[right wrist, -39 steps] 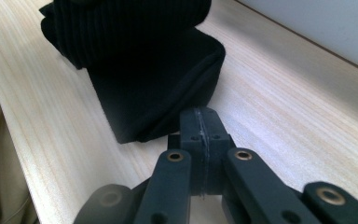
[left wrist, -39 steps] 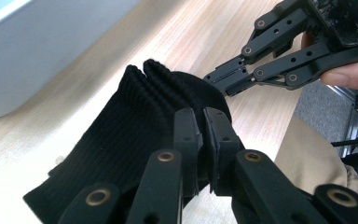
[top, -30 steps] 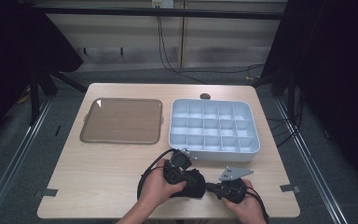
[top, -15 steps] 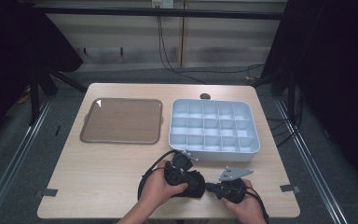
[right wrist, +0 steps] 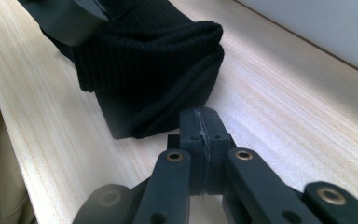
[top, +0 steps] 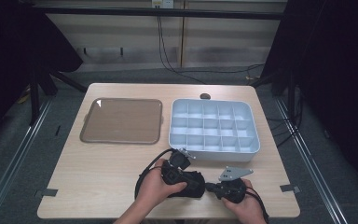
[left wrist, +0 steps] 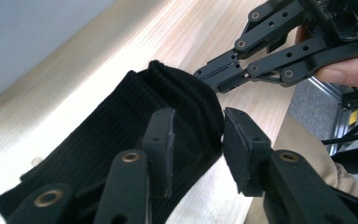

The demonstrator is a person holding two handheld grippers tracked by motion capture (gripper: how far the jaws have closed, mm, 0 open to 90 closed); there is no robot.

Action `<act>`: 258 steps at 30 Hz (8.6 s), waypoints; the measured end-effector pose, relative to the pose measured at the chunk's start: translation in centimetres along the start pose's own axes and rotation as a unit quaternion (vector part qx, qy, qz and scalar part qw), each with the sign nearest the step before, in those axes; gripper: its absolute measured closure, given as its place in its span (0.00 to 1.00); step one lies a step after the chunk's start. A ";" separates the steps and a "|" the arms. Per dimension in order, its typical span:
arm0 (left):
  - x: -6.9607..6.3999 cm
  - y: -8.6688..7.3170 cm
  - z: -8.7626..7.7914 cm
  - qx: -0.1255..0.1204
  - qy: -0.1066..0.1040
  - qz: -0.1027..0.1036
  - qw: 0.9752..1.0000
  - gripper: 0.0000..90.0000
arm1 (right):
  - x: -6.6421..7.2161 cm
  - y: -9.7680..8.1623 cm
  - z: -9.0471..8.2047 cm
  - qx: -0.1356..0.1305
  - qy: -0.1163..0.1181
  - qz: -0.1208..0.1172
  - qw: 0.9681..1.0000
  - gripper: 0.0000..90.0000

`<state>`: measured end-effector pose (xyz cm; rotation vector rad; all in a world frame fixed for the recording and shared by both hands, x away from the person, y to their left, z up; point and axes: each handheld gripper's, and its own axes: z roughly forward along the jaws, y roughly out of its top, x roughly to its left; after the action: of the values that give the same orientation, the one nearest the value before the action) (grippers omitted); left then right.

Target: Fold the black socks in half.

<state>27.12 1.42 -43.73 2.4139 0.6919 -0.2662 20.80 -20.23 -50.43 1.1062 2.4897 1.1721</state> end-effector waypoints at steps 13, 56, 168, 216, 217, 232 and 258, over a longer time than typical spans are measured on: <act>1.6 -1.0 -1.7 -0.013 0.029 -0.016 0.999 0.61 | 0.0 0.0 0.0 0.000 -0.001 0.000 1.000 1.00; 5.4 -5.9 -2.6 -0.015 0.080 -0.096 0.992 0.53 | 0.2 0.1 0.0 0.001 -0.005 -0.014 1.000 1.00; 3.5 -3.2 -2.8 0.023 0.087 -0.072 0.993 0.96 | 0.8 0.3 -0.2 0.003 0.005 -0.021 1.000 1.00; 1.8 -0.6 -2.3 0.018 0.069 -0.050 0.996 0.95 | 1.4 0.9 0.5 -0.003 0.016 -0.033 0.999 1.00; 1.7 -0.5 -2.2 0.019 0.069 -0.050 0.996 0.95 | 1.4 0.9 0.5 -0.002 0.014 -0.032 0.999 1.00; 1.2 0.2 -1.7 0.020 0.057 -0.041 0.997 0.96 | 1.4 1.0 0.7 0.000 0.013 -0.038 0.999 1.00; 0.7 1.0 -0.8 0.017 0.053 -0.035 0.998 0.95 | 1.4 1.2 1.1 0.001 0.010 -0.042 0.999 1.00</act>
<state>28.28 1.47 -42.81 2.4531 0.8269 -0.1794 20.93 -18.15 -50.13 0.9852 2.5259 1.1654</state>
